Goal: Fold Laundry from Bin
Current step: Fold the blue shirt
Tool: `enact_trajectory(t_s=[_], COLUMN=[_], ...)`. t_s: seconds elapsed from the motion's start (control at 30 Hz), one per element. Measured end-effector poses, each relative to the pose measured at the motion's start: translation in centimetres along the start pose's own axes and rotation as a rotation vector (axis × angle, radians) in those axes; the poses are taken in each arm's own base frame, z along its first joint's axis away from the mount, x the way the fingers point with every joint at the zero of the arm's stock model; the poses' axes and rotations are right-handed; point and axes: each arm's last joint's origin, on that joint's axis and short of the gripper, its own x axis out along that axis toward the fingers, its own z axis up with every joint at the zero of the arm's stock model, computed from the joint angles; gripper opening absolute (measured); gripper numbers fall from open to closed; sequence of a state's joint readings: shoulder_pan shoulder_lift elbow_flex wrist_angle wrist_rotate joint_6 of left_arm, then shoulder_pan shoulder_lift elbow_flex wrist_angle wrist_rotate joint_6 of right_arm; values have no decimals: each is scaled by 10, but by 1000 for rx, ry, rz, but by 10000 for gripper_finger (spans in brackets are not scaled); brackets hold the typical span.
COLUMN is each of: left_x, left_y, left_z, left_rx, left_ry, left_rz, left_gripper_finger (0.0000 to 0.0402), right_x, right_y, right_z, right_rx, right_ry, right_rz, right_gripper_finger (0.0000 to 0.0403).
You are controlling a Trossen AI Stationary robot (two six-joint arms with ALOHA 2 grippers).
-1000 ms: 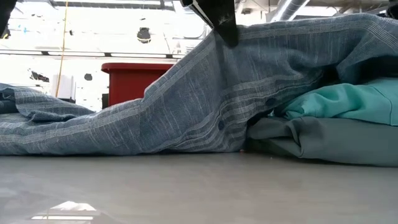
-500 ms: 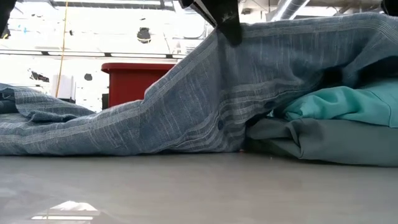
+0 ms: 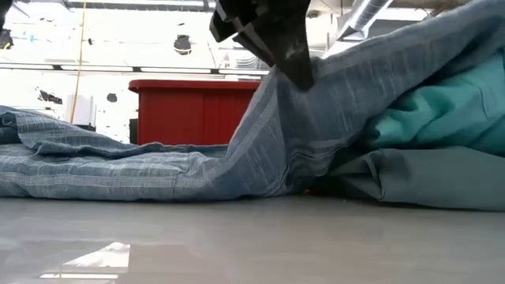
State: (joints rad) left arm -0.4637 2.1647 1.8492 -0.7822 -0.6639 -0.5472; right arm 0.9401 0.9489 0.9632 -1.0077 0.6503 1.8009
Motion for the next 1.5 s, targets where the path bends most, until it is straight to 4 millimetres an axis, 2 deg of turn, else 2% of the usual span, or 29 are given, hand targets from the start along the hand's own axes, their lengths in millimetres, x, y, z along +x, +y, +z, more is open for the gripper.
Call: enact_trajectory(t_s=[0.2,0.37,0.5,0.63,0.8,0.93,1.03,1.23,1.5], left_x=[0,0,0,0,1,1,0,-1,3], left_y=[-1,-1,-1,0,0,0,-1,-2,2], left_z=[3,3,3,3,3,3,2,2,4], left_rx=[-19,2,12,41,43,34,31,21,11], left_ry=[-32,-32,-32,-31,-30,-21,-18,-18,-13], left_rz=[6,7,7,9,10,-6,-14,-16,-16], left_gripper_finger=[0,0,0,0,0,0,0,0,0], right_x=[8,15,19,28,45,56,61,59,48], right_y=[1,-2,2,7,8,8,6,-6,-12], right_z=[-2,1,7,11,8,-8,-21,-34,-28], right_rx=[-78,43,93,135,102,45,20,39,171], right_ry=[59,102,87,56,84,187,200,185,136], right_rz=[-65,-148,-122,-126,-214,-290,-342,-492,-533], right_gripper_finger=[91,160,216,250,254,254,254,254,254])
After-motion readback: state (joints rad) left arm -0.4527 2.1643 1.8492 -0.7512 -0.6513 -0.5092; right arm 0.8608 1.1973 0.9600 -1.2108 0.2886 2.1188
